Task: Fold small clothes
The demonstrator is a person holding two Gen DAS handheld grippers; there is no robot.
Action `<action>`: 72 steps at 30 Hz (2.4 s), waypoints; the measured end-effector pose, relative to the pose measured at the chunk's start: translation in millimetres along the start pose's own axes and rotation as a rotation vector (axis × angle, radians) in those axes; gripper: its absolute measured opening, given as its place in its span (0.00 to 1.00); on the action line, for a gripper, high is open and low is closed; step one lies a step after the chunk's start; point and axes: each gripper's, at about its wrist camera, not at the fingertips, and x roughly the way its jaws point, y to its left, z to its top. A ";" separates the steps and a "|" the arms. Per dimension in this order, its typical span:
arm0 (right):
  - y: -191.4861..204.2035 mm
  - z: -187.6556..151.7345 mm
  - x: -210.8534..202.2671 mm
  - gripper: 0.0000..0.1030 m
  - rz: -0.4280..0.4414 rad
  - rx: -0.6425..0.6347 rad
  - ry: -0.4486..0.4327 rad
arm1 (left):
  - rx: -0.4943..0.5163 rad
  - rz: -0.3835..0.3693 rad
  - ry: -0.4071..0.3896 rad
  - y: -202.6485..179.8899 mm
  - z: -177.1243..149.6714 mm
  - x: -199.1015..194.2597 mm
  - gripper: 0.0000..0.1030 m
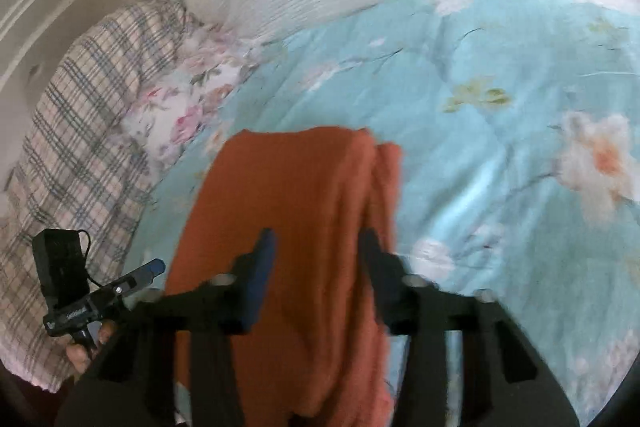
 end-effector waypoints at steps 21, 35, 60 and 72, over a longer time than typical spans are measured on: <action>-55.6 -8.7 15.2 0.26 -0.041 0.176 0.003 | 0.097 -0.032 0.158 -22.8 -26.4 55.5 0.40; -2.8 42.6 54.3 0.28 -0.088 0.070 0.058 | 0.011 0.114 0.191 10.9 84.7 123.4 0.30; 13.6 -116.7 -33.2 0.29 -0.080 0.011 0.033 | 0.102 -0.054 0.228 -10.2 -68.9 13.0 0.07; 1.1 -127.7 -42.9 0.28 -0.093 0.040 -0.039 | 0.075 0.034 0.152 -12.4 -95.6 8.3 0.06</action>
